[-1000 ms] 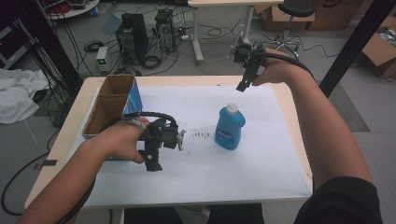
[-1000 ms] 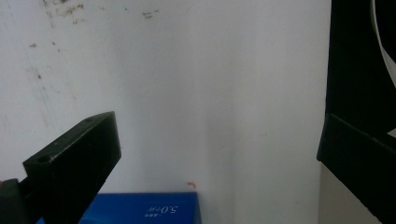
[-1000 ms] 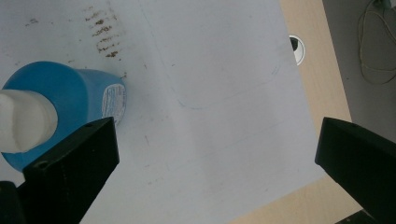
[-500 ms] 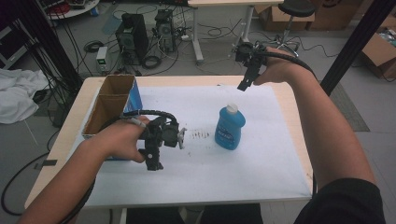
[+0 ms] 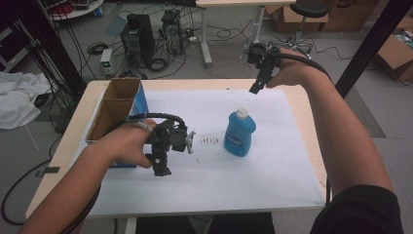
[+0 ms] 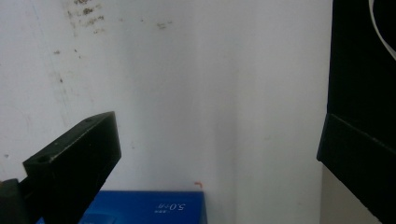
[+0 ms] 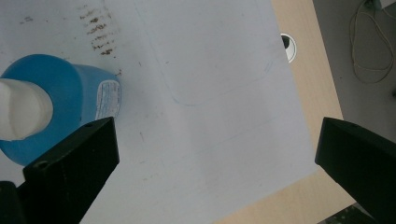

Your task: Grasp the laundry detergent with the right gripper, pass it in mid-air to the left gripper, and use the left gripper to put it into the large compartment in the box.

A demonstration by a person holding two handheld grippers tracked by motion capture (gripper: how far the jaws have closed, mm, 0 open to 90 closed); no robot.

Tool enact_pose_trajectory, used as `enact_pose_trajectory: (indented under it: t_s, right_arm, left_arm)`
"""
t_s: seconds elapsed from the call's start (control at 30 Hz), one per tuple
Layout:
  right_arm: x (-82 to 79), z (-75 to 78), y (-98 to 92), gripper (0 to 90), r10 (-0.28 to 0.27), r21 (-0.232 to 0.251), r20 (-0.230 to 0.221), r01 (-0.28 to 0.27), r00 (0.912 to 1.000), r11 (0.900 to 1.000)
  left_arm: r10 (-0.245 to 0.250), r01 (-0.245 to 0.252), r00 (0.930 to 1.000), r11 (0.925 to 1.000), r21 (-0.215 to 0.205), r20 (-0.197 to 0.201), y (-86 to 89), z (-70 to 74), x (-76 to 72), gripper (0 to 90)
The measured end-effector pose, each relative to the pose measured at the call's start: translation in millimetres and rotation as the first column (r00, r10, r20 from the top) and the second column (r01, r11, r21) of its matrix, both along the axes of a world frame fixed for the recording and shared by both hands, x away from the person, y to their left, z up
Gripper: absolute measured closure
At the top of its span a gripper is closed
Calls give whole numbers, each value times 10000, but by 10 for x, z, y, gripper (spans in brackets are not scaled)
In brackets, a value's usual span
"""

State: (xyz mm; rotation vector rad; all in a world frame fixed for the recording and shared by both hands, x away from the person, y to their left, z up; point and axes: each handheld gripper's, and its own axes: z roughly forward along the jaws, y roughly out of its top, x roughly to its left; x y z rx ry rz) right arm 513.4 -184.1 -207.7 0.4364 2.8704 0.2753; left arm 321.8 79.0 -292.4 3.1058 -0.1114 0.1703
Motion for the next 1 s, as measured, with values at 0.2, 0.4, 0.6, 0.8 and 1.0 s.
enact_pose_trajectory:
  t_s: [0.2, 0.4, 0.6, 0.8, 1.0]
  right_arm:
    - [22, -30, 4, 0, -46, -24, -2, 46, 10000, 10000]
    - [31, -47, -61, 0, -181, 1121, 23, 177, 9998, 9935]
    - [-12, -69, -226, 0, -370, 3251, 153, 300, 9992, 9452]
    - [-109, -112, -367, 0, -494, 4443, 287, 315, 9984, 8953]
    - [-207, -153, -514, 0, -619, 5512, 420, 286, 9972, 8339]
  left_arm:
    - [35, -35, 10000, 10000, -14, -32, 21, -21, -7, 1]
    - [24, -24, 10000, 10000, -5, -38, 36, -23, -34, 1]
    - [23, -23, 10000, 10000, -16, 34, 40, -55, -62, 1]
    - [15, -13, 9998, 9999, -114, 194, 17, -65, -74, 1]
    - [-79, 81, 9996, 10000, -56, 256, -7, -55, -72, 1]
